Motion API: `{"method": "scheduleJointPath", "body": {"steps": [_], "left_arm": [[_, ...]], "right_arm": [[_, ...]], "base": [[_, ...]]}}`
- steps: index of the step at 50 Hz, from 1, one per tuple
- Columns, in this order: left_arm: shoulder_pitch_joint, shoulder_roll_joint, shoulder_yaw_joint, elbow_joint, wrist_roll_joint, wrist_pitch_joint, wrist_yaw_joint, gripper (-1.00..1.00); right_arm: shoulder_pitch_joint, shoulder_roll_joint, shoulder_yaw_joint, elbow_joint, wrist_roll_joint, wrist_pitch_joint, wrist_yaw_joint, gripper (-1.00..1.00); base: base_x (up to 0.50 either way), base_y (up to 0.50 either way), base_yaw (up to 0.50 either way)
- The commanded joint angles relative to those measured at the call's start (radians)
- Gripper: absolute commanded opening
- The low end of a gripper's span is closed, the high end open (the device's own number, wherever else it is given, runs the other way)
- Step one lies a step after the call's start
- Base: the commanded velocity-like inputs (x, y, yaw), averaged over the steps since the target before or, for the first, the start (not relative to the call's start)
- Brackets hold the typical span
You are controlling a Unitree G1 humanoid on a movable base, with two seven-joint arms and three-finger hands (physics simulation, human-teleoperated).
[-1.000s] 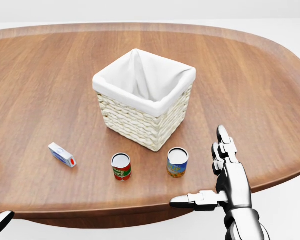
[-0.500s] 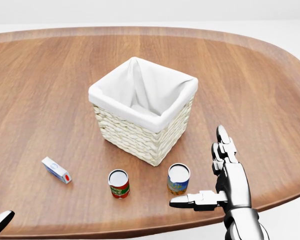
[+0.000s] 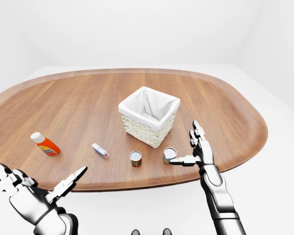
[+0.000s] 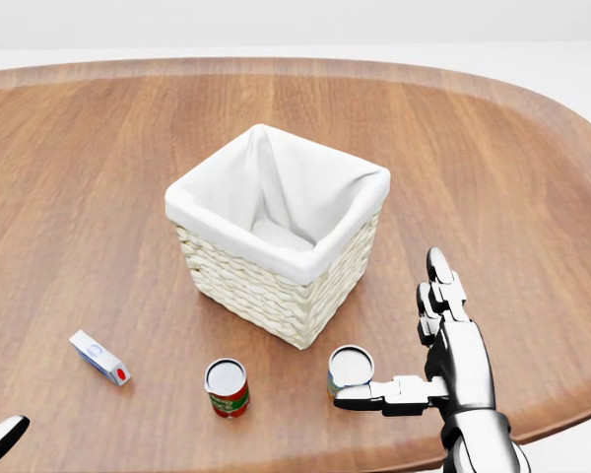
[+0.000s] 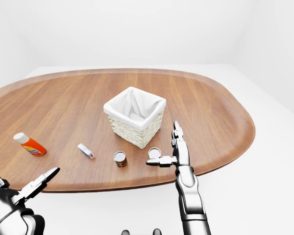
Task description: Pick up the alphabet soup and the cream cheese box, and put them in the basket.
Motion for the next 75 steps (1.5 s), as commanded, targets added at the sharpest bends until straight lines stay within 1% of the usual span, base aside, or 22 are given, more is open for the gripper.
{"method": "scheduleJointPath", "body": {"steps": [1, 2, 5, 11, 14, 19, 25, 28, 30, 34, 37, 41, 44, 47, 48, 58, 62, 64, 70, 72, 75], "left_arm": [[0.001, -0.001, 0.002, 0.003, -0.002, 0.000, -0.001, 1.00], [0.000, 0.000, 0.002, 0.004, -0.002, 0.000, -0.001, 1.00], [0.012, -0.008, -0.002, -0.032, -0.001, 0.000, -0.005, 1.00], [0.000, -0.003, 0.002, -0.001, -0.001, 0.000, -0.001, 1.00], [0.002, -0.004, 0.001, -0.012, -0.001, 0.000, -0.002, 1.00], [0.003, -0.004, 0.001, -0.009, -0.001, 0.000, -0.002, 1.00], [0.000, -0.002, 0.004, 0.004, -0.003, 0.000, -0.003, 1.00], [0.002, -0.003, 0.002, 0.000, -0.002, 0.000, -0.003, 1.00], [0.001, -0.002, 0.002, 0.004, -0.002, 0.000, -0.003, 1.00], [0.004, -0.004, 0.001, -0.008, -0.001, 0.000, -0.003, 1.00], [0.006, -0.006, -0.001, -0.012, 0.001, 0.000, -0.003, 1.00], [0.005, -0.005, -0.001, -0.012, 0.001, 0.000, -0.003, 1.00], [0.003, -0.004, -0.001, -0.008, 0.003, 0.000, -0.002, 1.00], [0.005, -0.005, -0.002, -0.013, 0.003, 0.000, -0.002, 1.00], [0.004, -0.004, -0.002, -0.015, 0.002, 0.000, -0.003, 1.00], [0.003, -0.004, 0.000, -0.010, 0.003, 0.000, -0.004, 1.00], [0.001, -0.003, 0.002, -0.007, 0.001, 0.000, -0.003, 1.00], [0.006, -0.005, 0.000, -0.020, 0.001, 0.000, -0.005, 1.00], [0.003, -0.004, 0.002, -0.013, 0.000, 0.000, -0.005, 1.00], [0.002, -0.004, 0.002, -0.008, 0.001, 0.000, -0.004, 1.00], [0.000, -0.002, 0.003, -0.001, 0.000, 0.000, -0.003, 1.00]], "right_arm": [[0.002, 0.000, 0.000, -0.002, 0.002, 0.000, 0.000, 1.00], [0.003, 0.000, 0.001, -0.006, 0.002, 0.004, 0.001, 1.00], [0.000, 0.000, 0.001, 0.001, 0.000, 0.001, 0.001, 1.00], [0.000, 0.000, 0.001, 0.000, -0.002, 0.001, 0.001, 1.00], [0.004, 0.000, 0.003, -0.013, -0.003, 0.010, 0.000, 1.00], [-0.002, 0.000, 0.001, 0.005, -0.003, -0.002, 0.001, 1.00], [0.003, 0.000, 0.003, -0.009, -0.005, 0.007, 0.000, 1.00], [0.002, 0.000, 0.004, -0.007, -0.007, 0.006, 0.000, 1.00], [-0.002, 0.000, 0.002, 0.006, -0.007, -0.003, 0.000, 1.00], [-0.003, -0.001, 0.003, 0.009, -0.009, -0.003, 0.000, 1.00], [0.000, 0.000, 0.003, -0.002, -0.009, 0.006, -0.001, 1.00], [-0.004, -0.001, 0.002, 0.011, -0.009, -0.001, -0.001, 1.00], [-0.002, 0.000, 0.003, -0.001, -0.010, 0.009, -0.002, 1.00], [-0.001, 0.000, 0.003, -0.004, -0.009, 0.012, -0.002, 1.00], [-0.002, 0.000, 0.002, 0.001, -0.009, 0.008, -0.002, 1.00], [-0.006, 0.000, 0.000, 0.010, 0.000, 0.001, 0.000, 1.00], [-0.006, 0.000, -0.001, 0.009, 0.000, 0.002, -0.003, 1.00], [-0.001, 0.001, -0.001, -0.004, 0.002, 0.010, -0.005, 1.00], [-0.001, 0.001, -0.007, -0.002, 0.004, -0.003, -0.016, 1.00], [0.001, 0.001, -0.007, -0.007, 0.005, 0.001, -0.018, 1.00], [-0.001, 0.000, -0.009, -0.002, 0.007, -0.003, -0.022, 1.00]], "base": [[0.11, -0.04, 0.00], [0.11, -0.04, 0.00], [0.11, -0.04, 0.00], [0.11, -0.05, 0.00], [0.11, -0.04, 0.00], [0.11, -0.04, 0.00], [0.11, -0.03, 0.00], [0.10, 0.00, 0.00], [0.09, 0.00, 0.00], [0.09, 0.00, 0.00], [0.09, 0.00, 0.00], [0.09, 0.00, 0.00], [0.09, 0.00, 0.00], [0.09, 0.00, 0.00], [0.09, 0.00, 0.00], [0.09, -0.01, 0.00], [0.09, -0.08, 0.00], [0.09, -0.08, 0.00], [0.09, -0.08, 0.00], [0.09, -0.08, 0.00], [0.08, -0.08, 0.00]]}}
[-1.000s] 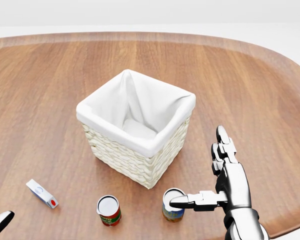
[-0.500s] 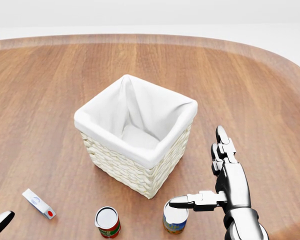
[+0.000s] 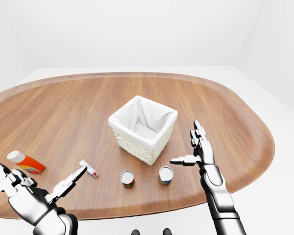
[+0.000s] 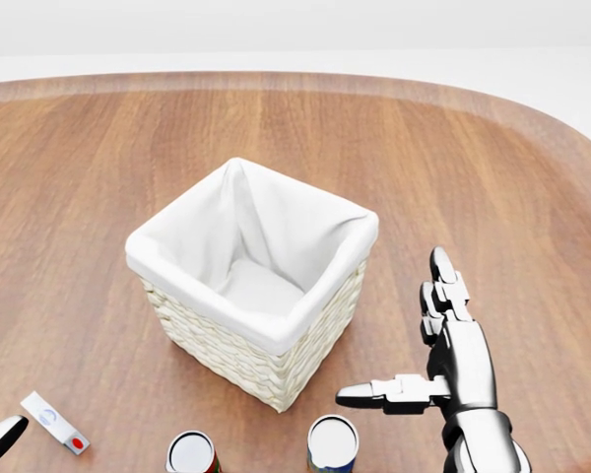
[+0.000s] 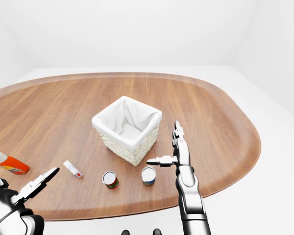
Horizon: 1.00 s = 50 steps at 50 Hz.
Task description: Pick up the alphabet soup and the cream cheese box, and put them in the basket.
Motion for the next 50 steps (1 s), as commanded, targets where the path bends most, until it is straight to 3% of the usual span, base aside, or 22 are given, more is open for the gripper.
{"method": "scheduleJointPath", "body": {"steps": [1, 18, 23, 25, 26, 34, 50], "left_arm": [[-0.002, 0.002, 0.001, 0.008, -0.001, 0.000, 0.000, 1.00], [0.000, 0.000, 0.001, 0.005, -0.001, 0.000, 0.000, 1.00], [0.001, 0.000, 0.000, -0.004, 0.000, 0.000, -0.001, 1.00], [0.002, -0.002, -0.001, -0.011, 0.001, 0.000, -0.001, 1.00], [-0.001, 0.000, 0.000, -0.001, 0.001, 0.000, 0.000, 1.00], [-0.002, 0.002, 0.000, 0.013, 0.000, 0.000, 0.002, 1.00], [0.002, 0.000, 0.000, -0.003, -0.004, 0.000, 0.001, 1.00]], "right_arm": [[0.001, 0.000, -0.006, -0.002, 0.006, -0.005, -0.013, 1.00], [-0.005, -0.001, -0.032, -0.008, 0.035, -0.013, -0.060, 1.00], [-0.008, -0.005, -0.046, -0.012, 0.047, -0.027, -0.091, 1.00], [-0.010, -0.005, -0.054, -0.007, 0.042, -0.050, -0.116, 1.00], [-0.009, -0.007, -0.060, -0.025, 0.056, -0.030, -0.119, 1.00], [-0.013, -0.013, -0.073, -0.016, 0.065, -0.049, -0.155, 1.00], [-0.015, -0.017, -0.074, -0.011, 0.083, -0.038, -0.152, 1.00]], "base": [[0.08, -0.08, 0.00], [0.02, -0.02, 0.00], [0.00, 0.00, 0.00], [0.00, 0.00, 0.00], [0.00, 0.00, 0.00], [0.00, 0.00, 0.00], [0.00, 0.00, 0.00]]}}
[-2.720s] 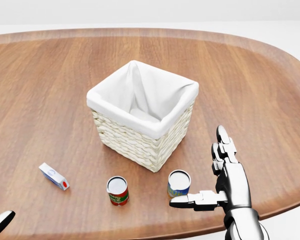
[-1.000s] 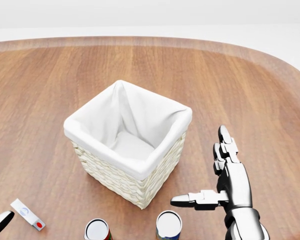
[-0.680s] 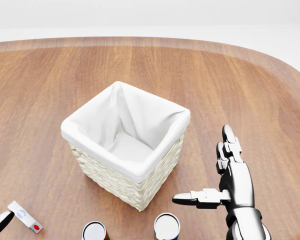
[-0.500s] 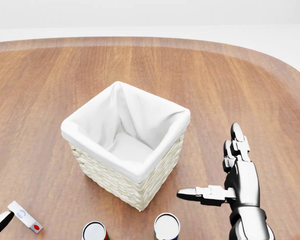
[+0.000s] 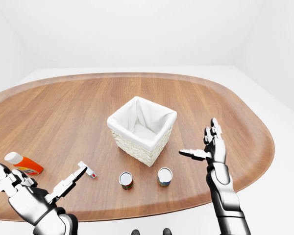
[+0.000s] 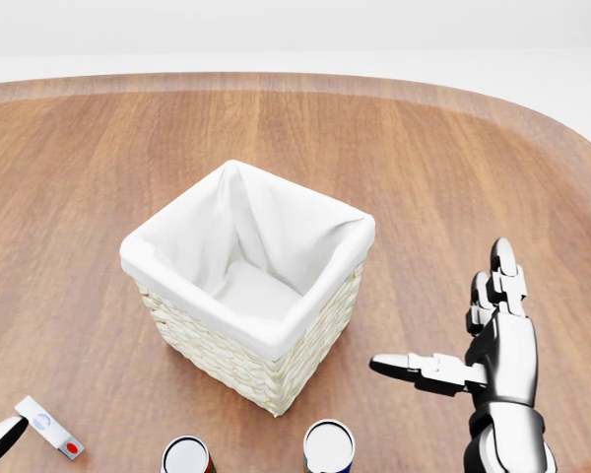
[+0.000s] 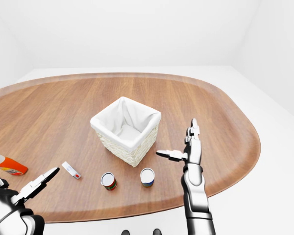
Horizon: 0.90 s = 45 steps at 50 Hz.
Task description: Pick up the alphabet soup and the cream cheese box, and put them in the basket.
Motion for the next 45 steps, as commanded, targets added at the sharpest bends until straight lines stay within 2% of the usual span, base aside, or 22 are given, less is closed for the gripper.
{"method": "scheduleJointPath", "body": {"steps": [1, 7, 17, 21, 45], "left_arm": [[0.003, -0.002, 0.000, -0.009, -0.001, 0.000, -0.001, 1.00], [0.002, -0.002, 0.001, -0.003, -0.001, 0.000, -0.002, 1.00], [-0.005, 0.002, 0.003, 0.012, -0.002, 0.000, 0.000, 1.00], [0.002, -0.001, 0.001, -0.007, -0.002, 0.000, -0.002, 1.00], [-0.002, 0.001, 0.000, 0.004, 0.002, 0.000, 0.001, 1.00]], "right_arm": [[-0.001, -0.002, -0.005, -0.001, 0.011, 0.000, -0.010, 1.00], [0.003, -0.002, -0.006, -0.015, 0.014, 0.008, -0.012, 1.00], [-0.001, -0.003, -0.007, 0.000, 0.011, 0.000, -0.014, 1.00], [-0.001, -0.003, -0.005, -0.004, 0.009, 0.009, -0.016, 1.00], [-0.004, -0.004, -0.013, 0.005, 0.017, -0.002, -0.031, 1.00]], "base": [[0.00, 0.00, 0.00], [0.00, 0.00, 0.00], [0.00, 0.00, 0.00], [0.16, 0.00, 0.00], [0.21, 0.00, 0.00]]}}
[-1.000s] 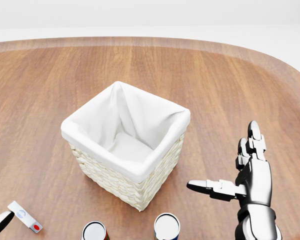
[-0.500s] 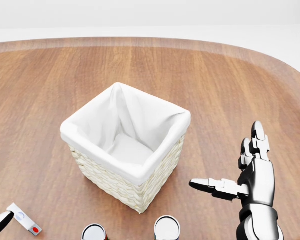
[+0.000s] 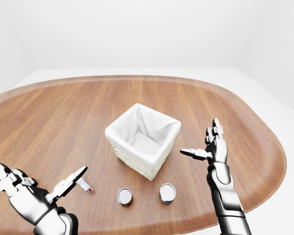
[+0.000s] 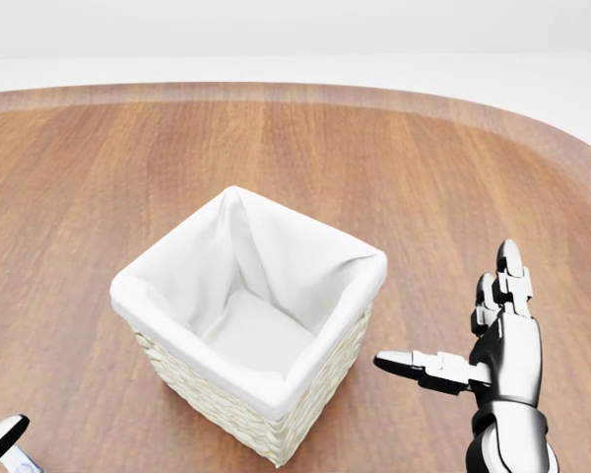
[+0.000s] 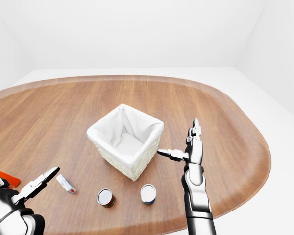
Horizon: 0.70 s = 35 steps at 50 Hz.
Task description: Pick up the alphabet soup and the cream cheese box, and put them in the basket.
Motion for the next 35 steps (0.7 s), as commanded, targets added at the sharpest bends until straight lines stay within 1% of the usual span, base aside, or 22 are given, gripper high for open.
{"method": "scheduleJointPath", "body": {"steps": [1, 3, 10, 13, 15, 16, 18, 20, 23, 24, 27, 29, 30, 31, 33, 35], "left_arm": [[0.005, -0.001, -0.001, -0.008, 0.002, 0.000, 0.000, 1.00], [0.008, -0.004, -0.003, -0.021, 0.003, 0.000, -0.001, 1.00], [0.002, -0.001, -0.001, -0.001, 0.001, 0.000, 0.001, 1.00], [-0.001, 0.002, 0.002, 0.011, -0.002, 0.000, 0.003, 1.00], [0.002, 0.000, 0.000, 0.001, -0.002, 0.000, 0.002, 1.00], [0.005, -0.002, -0.001, -0.009, -0.001, 0.000, 0.001, 1.00], [0.006, -0.003, -0.001, -0.013, 0.000, 0.000, 0.000, 1.00], [0.004, -0.002, 0.001, -0.005, -0.001, 0.000, 0.000, 1.00], [0.003, -0.001, 0.000, -0.001, -0.001, 0.000, 0.000, 1.00], [0.007, -0.003, -0.001, -0.014, -0.001, 0.000, -0.001, 1.00], [0.000, 0.001, 0.003, 0.010, -0.004, 0.000, 0.000, 1.00], [0.000, 0.001, 0.003, 0.010, -0.004, 0.000, 0.002, 1.00], [0.008, -0.003, 0.000, -0.015, -0.003, 0.000, 0.000, 1.00], [0.008, -0.004, 0.000, -0.019, -0.002, 0.000, -0.001, 1.00], [0.004, -0.002, 0.001, -0.004, -0.001, 0.000, -0.001, 1.00], [0.006, -0.003, 0.000, -0.008, -0.001, 0.000, -0.001, 1.00]], "right_arm": [[0.002, -0.001, -0.005, -0.008, 0.007, 0.000, -0.014, 1.00], [0.005, -0.001, -0.008, -0.017, 0.007, 0.002, -0.019, 1.00], [0.000, -0.004, -0.022, -0.008, 0.014, -0.016, -0.039, 1.00], [0.002, -0.005, -0.024, -0.013, 0.013, -0.014, -0.048, 1.00], [0.005, -0.004, -0.024, -0.023, 0.014, -0.004, -0.055, 1.00], [0.005, -0.005, -0.027, -0.025, 0.011, -0.007, -0.061, 1.00], [0.005, -0.006, -0.030, -0.027, 0.016, -0.004, -0.064, 1.00], [0.001, -0.008, -0.040, -0.016, 0.019, -0.016, -0.074, 1.00], [-0.002, -0.009, -0.046, -0.014, 0.024, -0.016, -0.095, 1.00], [-0.001, -0.010, -0.048, -0.017, 0.024, -0.025, -0.098, 1.00], [-0.001, -0.011, -0.047, -0.015, 0.015, -0.032, -0.112, 1.00], [0.004, -0.012, -0.048, -0.030, 0.017, -0.030, -0.113, 1.00], [0.005, -0.011, -0.053, -0.036, 0.008, -0.034, -0.131, 1.00], [0.007, -0.011, -0.052, -0.043, 0.014, -0.030, -0.127, 1.00], [0.003, -0.011, -0.058, -0.038, -0.008, -0.032, -0.162, 1.00], [0.003, -0.012, -0.065, -0.045, 0.002, -0.031, -0.169, 1.00]], "base": [[0.20, 0.00, 0.00], [0.20, 0.00, 0.00], [0.19, 0.01, 0.00], [0.15, 0.01, 0.00], [0.14, 0.01, 0.00], [0.14, 0.01, 0.00], [0.14, 0.01, 0.00], [0.13, 0.01, 0.00], [0.04, 0.00, 0.00], [0.00, 0.00, 0.00], [0.00, 0.00, 0.00], [0.00, 0.00, 0.00], [0.00, 0.00, 0.00], [0.00, 0.00, 0.00], [0.00, 0.00, 0.00], [0.00, 0.00, 0.00]]}}
